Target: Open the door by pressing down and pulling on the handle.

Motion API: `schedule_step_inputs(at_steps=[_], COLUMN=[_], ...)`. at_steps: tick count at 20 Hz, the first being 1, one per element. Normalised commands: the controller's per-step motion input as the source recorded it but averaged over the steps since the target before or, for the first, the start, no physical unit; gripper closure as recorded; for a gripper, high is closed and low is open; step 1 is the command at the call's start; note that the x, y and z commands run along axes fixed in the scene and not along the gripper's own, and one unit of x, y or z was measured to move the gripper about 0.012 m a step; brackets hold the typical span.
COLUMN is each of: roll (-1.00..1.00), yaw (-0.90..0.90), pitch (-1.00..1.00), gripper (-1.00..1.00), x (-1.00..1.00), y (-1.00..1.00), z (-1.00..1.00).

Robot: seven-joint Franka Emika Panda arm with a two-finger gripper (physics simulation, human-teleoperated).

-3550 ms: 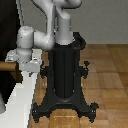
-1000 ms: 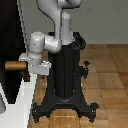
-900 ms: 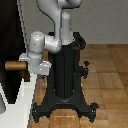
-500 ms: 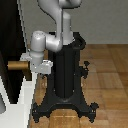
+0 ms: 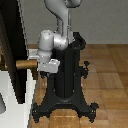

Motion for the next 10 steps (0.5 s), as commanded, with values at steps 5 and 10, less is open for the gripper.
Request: schedule_step_inputs(at_steps=[5,10], roll=[0.0,0.0], yaw=[0.0,0.0], pitch=[0.0,0.0], gripper=[-1.0,-1.0], x=[0.0,0.0], y=[0.0,0.0], z=[0.0,0.0])
